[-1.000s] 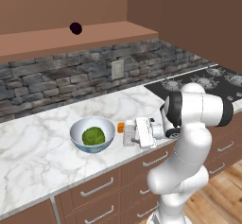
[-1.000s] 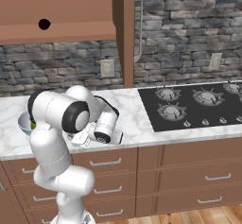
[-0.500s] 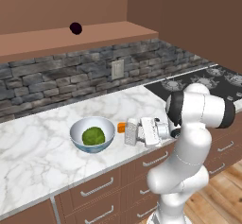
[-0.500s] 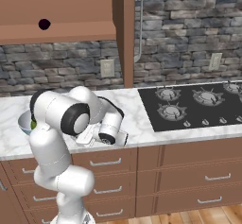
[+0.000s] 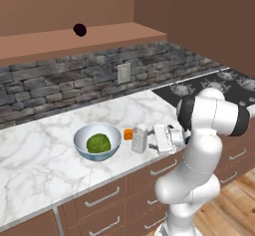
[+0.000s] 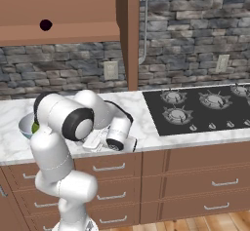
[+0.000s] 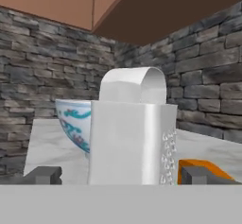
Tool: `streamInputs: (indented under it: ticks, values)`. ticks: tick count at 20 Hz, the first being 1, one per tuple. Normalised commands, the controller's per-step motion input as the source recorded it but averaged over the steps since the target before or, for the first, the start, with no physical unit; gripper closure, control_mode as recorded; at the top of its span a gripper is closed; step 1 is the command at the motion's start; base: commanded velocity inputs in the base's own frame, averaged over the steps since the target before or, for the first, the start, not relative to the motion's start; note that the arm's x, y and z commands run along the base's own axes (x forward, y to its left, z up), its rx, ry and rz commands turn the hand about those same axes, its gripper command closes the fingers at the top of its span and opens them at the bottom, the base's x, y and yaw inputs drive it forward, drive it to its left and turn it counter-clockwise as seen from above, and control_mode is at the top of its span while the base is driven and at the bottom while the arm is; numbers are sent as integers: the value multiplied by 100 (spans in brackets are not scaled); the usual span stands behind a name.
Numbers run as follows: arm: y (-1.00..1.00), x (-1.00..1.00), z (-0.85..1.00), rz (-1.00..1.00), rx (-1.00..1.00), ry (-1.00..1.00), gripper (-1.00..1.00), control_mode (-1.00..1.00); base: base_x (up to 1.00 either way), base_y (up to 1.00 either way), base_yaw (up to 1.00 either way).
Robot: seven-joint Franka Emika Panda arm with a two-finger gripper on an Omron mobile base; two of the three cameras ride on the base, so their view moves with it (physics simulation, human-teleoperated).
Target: Pick the cheese from the fridge and the cheese grater from the cabinet and place them next to the salad bowl.
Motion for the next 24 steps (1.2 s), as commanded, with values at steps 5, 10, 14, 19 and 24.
streamInputs:
  ticks: [5, 10, 14, 19, 24]
  values:
    - [-20, -3, -2, -5, 0, 10, -100, -100, 0, 0, 0]
    - [-36, -40, 11, -9, -1, 5, -100, -100, 0, 0, 0]
    - [-16, -75, 52, -7, -6, 0, -100, -100, 0, 0, 0]
    - [-9, -64, 65, -4, -10, 0, -100, -100, 0, 0, 0]
    - [-2, -50, 31, -6, -22, 0, -100, -100, 0, 0, 0]
